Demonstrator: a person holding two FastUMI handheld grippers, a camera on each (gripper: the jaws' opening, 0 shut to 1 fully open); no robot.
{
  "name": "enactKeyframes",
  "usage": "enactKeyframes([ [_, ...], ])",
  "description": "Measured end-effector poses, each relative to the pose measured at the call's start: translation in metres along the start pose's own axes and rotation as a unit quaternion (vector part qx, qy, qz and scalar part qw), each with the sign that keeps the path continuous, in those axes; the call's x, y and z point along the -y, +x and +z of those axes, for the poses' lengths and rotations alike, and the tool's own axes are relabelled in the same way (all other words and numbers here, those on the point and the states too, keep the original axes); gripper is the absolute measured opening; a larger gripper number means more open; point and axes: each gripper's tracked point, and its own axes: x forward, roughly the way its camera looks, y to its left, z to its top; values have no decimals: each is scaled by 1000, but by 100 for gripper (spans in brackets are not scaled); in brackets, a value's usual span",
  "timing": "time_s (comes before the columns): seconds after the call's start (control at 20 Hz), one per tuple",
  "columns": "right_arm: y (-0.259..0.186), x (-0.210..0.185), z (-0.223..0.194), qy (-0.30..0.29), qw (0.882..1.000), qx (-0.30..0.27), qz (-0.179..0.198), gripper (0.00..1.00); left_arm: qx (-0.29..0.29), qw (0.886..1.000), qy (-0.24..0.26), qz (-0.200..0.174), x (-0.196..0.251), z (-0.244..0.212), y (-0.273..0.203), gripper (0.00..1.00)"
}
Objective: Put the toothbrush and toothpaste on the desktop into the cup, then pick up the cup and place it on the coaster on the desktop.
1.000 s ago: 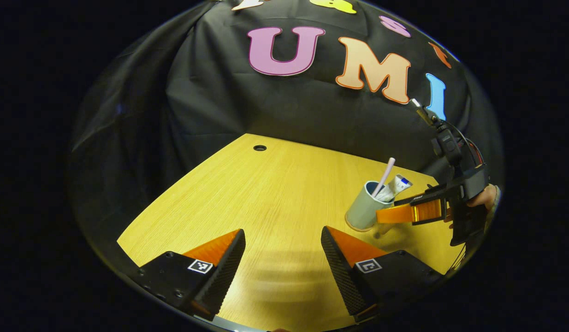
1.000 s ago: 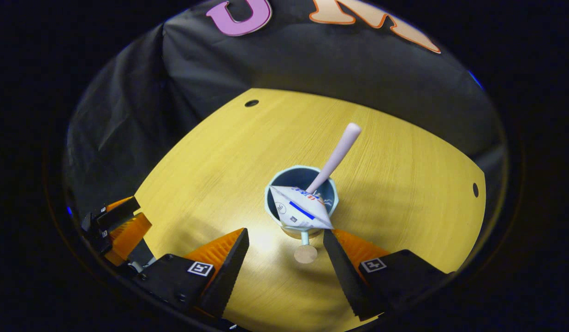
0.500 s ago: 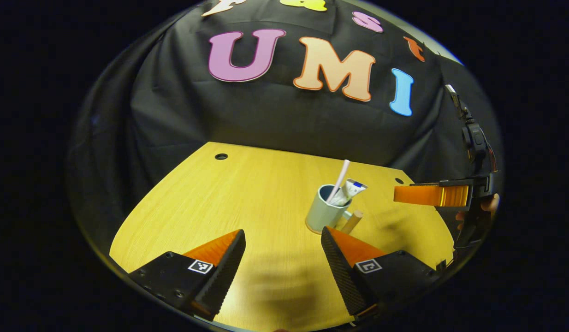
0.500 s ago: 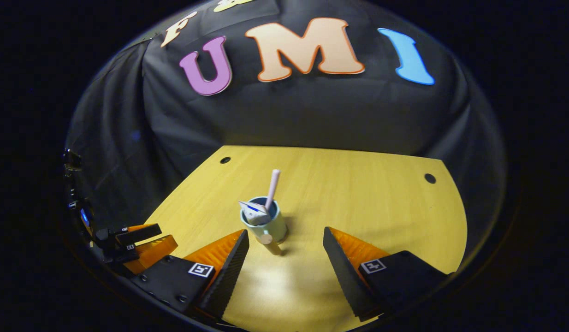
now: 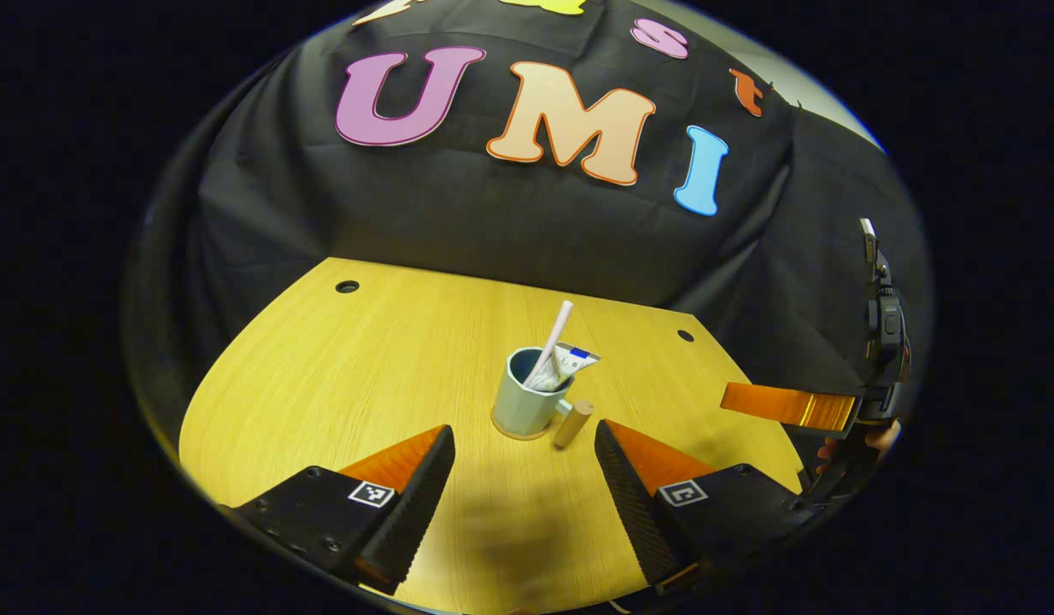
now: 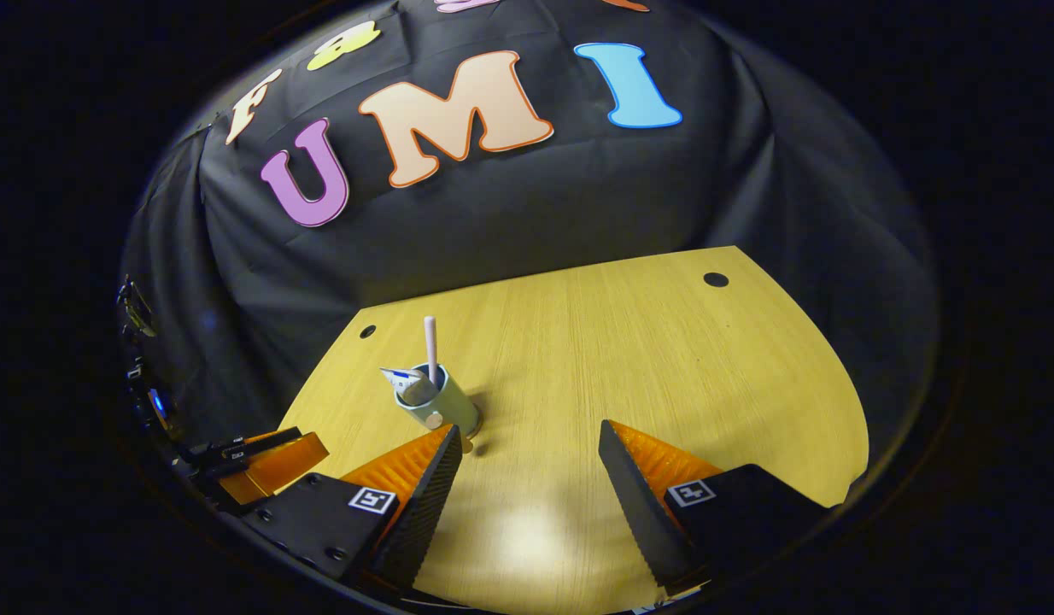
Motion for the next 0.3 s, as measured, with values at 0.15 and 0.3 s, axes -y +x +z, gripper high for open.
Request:
enactKeyframes([
  [0.15,-4,14,6,12,1000,7,-13,99,-9,1000,14,6,-1,-2,2,95],
  [0.3,-9,22,10,12,1000,13,-22,99,-15,1000,24,3,2,-2,7,95],
])
